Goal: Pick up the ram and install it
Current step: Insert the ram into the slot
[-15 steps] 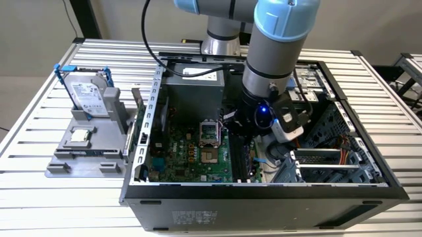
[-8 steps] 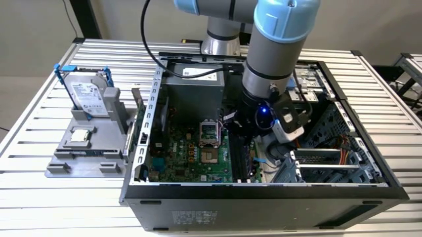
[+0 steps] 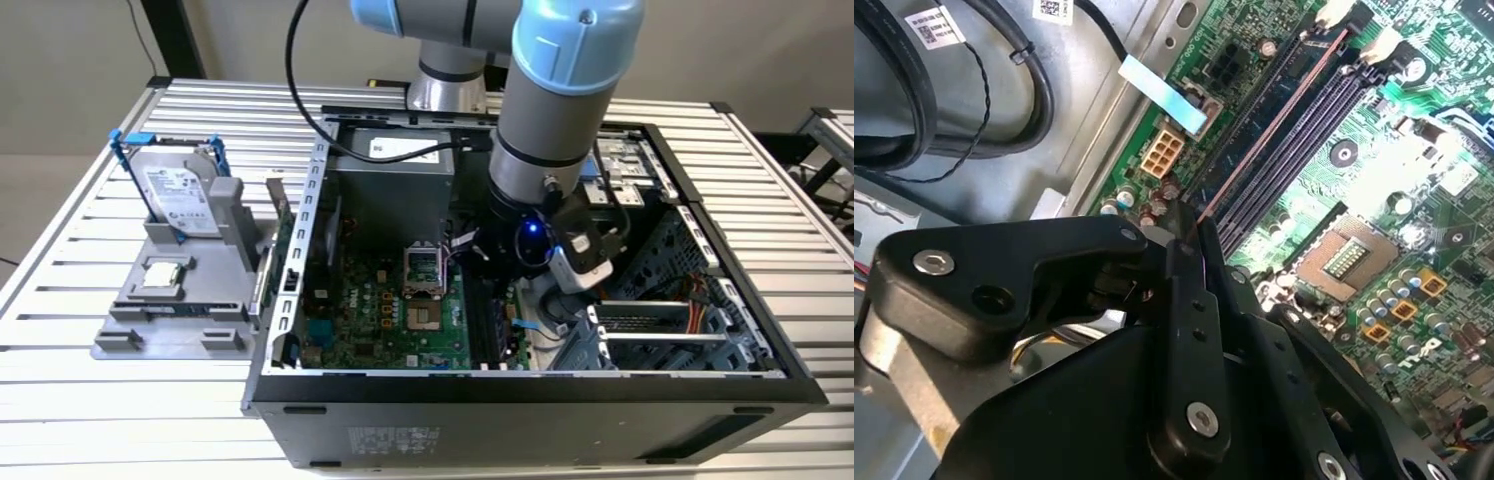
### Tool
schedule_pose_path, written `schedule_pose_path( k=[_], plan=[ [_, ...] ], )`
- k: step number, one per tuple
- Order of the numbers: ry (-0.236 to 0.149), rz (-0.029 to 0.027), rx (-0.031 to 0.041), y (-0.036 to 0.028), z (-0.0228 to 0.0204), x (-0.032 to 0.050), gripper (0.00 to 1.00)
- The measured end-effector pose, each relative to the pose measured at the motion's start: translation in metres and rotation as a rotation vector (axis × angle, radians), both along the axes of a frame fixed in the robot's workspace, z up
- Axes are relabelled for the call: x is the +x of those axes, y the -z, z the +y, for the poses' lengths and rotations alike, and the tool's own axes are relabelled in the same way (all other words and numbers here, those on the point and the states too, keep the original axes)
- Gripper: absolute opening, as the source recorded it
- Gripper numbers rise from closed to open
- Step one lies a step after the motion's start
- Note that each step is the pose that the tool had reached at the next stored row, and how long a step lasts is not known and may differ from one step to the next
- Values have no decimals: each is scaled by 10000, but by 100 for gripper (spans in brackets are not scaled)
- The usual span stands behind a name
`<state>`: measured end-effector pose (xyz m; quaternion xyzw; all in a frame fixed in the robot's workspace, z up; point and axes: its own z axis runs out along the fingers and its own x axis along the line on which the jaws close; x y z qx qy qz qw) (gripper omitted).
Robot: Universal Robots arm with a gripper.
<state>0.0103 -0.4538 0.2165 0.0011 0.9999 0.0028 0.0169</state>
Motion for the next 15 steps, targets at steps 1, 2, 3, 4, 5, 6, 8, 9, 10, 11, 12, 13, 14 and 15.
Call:
schedule_pose_path(
  k=[1, 2, 3, 4, 5, 6, 8, 9, 10, 11, 12, 13, 14, 15],
  plan=[
    [0, 0, -2, 2, 0, 0, 0],
    [0, 1, -2, 1, 0, 0, 0],
    [0, 0, -2, 2, 0, 0, 0],
    [1, 0, -1, 2, 0, 0, 0],
    [0, 0, 0, 3, 0, 0, 0],
    [0, -1, 0, 3, 0, 0, 0],
    [-1, -1, 1, 3, 0, 0, 100],
    [-1, -1, 1, 3, 0, 0, 100],
    [-1, 0, 1, 3, 0, 0, 100],
    [-1, -1, 1, 3, 0, 0, 100],
    [-1, 0, 0, -4, 0, 0, 100],
    [0, -1, 4, -41, 0, 0, 100],
    [6, 1, 0, -88, 0, 0, 100],
    [7, 0, 1, -134, 0, 0, 100]
  ],
)
